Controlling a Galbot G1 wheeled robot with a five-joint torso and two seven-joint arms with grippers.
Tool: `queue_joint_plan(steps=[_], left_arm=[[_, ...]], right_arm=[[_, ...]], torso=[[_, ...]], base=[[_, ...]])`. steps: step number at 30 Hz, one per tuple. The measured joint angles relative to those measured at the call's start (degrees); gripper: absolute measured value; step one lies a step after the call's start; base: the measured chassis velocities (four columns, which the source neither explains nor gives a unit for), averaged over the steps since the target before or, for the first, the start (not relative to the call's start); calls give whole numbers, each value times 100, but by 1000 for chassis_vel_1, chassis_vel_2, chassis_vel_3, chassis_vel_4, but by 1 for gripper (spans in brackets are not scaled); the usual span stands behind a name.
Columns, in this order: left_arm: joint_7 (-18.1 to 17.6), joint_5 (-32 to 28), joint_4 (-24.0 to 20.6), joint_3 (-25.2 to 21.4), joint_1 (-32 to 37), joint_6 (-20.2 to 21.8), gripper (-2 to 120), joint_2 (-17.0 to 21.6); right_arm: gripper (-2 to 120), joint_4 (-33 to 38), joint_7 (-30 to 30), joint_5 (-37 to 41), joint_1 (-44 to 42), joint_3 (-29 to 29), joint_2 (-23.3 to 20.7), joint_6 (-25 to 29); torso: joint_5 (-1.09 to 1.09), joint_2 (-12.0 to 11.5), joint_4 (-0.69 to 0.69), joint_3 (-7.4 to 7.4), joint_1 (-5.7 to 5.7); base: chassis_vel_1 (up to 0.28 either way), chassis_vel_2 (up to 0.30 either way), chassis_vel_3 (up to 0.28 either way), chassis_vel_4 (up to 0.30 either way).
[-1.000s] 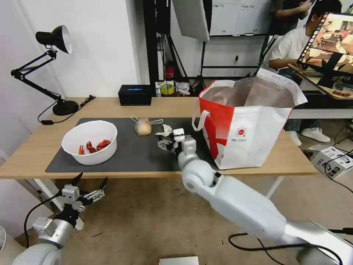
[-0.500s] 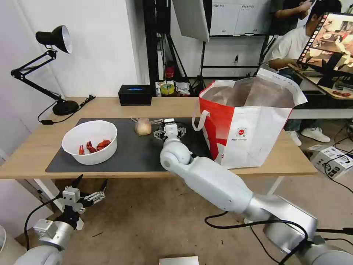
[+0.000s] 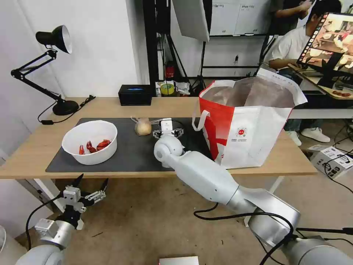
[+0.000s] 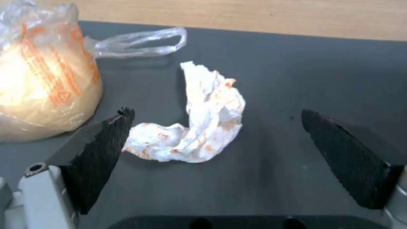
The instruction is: Pick up the trash from the table and place it into the takeout bag.
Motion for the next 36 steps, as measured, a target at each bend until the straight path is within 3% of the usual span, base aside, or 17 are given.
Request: queue_joint_plan(steps=[12, 36], left_arm=[[5, 0, 7, 66, -36, -20, 100, -8], [7, 7, 13, 217, -170, -22, 100, 22]], right_arm=[[100, -477, -231, 82, 16, 239, 262, 22], [100, -805, -738, -9, 122, 364, 295, 22]], torso=[[0, 0, 0, 0, 0], [0, 0, 0, 0, 0]], base=[[0, 0, 0, 0], [0, 0, 0, 0]])
